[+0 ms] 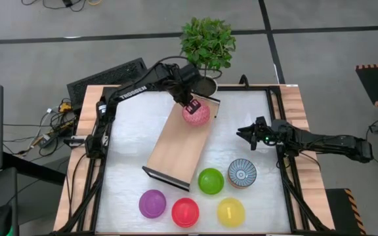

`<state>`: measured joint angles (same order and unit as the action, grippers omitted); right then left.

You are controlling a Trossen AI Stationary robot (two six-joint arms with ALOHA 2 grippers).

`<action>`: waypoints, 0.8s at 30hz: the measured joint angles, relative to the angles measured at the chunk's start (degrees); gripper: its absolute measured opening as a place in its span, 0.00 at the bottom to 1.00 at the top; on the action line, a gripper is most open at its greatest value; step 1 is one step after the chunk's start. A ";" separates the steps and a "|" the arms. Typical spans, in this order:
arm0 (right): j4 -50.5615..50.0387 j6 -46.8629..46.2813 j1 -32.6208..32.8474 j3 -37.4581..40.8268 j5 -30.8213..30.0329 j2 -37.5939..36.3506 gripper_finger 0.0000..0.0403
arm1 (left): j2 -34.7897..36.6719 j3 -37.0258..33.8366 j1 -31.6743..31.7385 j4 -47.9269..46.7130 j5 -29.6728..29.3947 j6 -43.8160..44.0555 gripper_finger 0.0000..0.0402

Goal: Place and stack bowls onto a shelf
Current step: Put the red patterned bowl on the shelf

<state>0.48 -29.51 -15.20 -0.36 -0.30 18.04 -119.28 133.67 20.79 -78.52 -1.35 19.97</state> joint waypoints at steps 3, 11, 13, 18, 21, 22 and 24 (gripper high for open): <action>0.00 -0.01 0.00 0.00 0.02 0.00 0.41 | 0.00 0.00 0.57 -0.22 0.04 0.00 0.00; -0.01 -0.03 0.00 0.00 0.02 0.00 0.41 | 0.08 -3.39 0.70 -1.38 3.58 -0.07 0.00; 0.01 -0.01 0.00 0.00 0.02 0.00 0.41 | 0.11 -5.05 0.68 -0.78 3.68 0.28 0.00; 0.01 -0.03 0.01 -0.01 0.02 0.00 0.41 | 0.13 -5.57 0.58 -0.55 3.18 0.61 0.00; -0.01 -0.03 0.00 0.00 0.02 0.00 0.41 | 0.20 -5.37 0.51 -0.23 2.09 0.61 0.01; 0.00 -0.03 0.01 -0.01 0.02 0.00 0.41 | 0.20 -5.23 0.49 -0.22 1.65 0.64 0.01; 0.01 -0.03 0.00 -0.02 0.02 0.00 0.41 | 0.24 -5.20 0.42 -0.17 0.93 0.77 0.04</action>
<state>0.49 -29.54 -15.20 -0.38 -0.27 18.04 -119.04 128.46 21.21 -78.69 -0.42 20.74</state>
